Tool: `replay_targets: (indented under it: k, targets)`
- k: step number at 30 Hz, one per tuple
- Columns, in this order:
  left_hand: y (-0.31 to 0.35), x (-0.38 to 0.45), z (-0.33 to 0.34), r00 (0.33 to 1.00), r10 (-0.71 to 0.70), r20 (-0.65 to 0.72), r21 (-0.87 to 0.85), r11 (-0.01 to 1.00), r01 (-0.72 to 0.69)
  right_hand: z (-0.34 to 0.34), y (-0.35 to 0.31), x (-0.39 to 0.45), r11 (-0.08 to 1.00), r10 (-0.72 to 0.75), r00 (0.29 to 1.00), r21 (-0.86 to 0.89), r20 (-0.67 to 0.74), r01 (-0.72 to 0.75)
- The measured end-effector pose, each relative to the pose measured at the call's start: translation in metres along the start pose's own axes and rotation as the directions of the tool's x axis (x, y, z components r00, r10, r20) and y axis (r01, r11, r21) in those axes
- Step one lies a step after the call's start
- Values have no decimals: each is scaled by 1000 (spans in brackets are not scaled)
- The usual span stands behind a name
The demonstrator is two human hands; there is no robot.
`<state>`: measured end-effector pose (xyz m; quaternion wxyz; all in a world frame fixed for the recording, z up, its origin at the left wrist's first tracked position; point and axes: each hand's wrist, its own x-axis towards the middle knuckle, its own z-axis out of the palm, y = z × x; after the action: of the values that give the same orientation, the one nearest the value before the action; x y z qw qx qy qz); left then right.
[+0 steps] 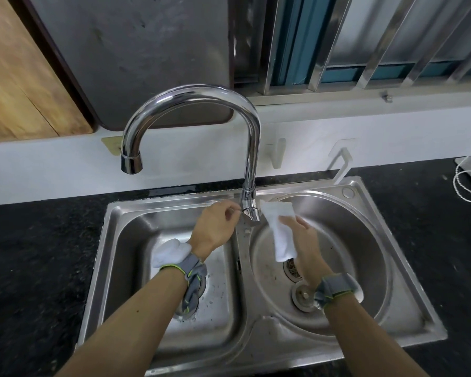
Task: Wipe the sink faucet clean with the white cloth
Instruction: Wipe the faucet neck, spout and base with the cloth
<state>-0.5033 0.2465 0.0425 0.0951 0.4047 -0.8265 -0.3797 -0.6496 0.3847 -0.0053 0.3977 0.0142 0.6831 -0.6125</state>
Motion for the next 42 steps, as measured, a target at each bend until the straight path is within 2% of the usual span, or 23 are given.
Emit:
replay_targets:
  k: [3,7,11,15,18,23,26,28,30,36,39,42]
  targets:
    - [3,-1,3,1000,4,3,14,1000,-4,-1,1,6,983,-83,995,-170,-50,73]
    - [5,-1,3,1000,-11,-11,52,999,11,20,9,5,896,-203,978,-392,56,209]
    - [8,0,2,999,-33,-26,101,994,36,37,19,3,770,-349,927,-522,138,368]
    - [11,2,3,998,-62,-29,103,993,65,35,22,5,588,-493,851,-652,178,478]
    - [11,2,2,996,-81,-24,97,992,83,34,21,10,541,-490,861,-727,138,424]
    - [9,3,3,995,-97,-23,59,993,98,31,14,19,596,-389,919,-743,66,306]
    - [8,3,3,995,-93,-28,55,994,94,34,11,16,680,-389,915,-638,104,362]
    - [8,3,3,996,-86,-33,61,994,88,40,11,11,691,-392,904,-594,170,411]
    - [8,4,3,996,-85,-34,68,994,87,45,11,9,650,-406,893,-626,191,430]
    - [8,5,3,994,-102,-29,59,993,103,48,8,7,430,-497,849,-798,181,422]
    - [8,4,3,995,-95,-33,65,993,97,54,8,5,390,-508,850,-843,140,372]
    - [8,4,3,995,-92,-36,64,994,94,57,7,7,428,-478,875,-852,71,303]
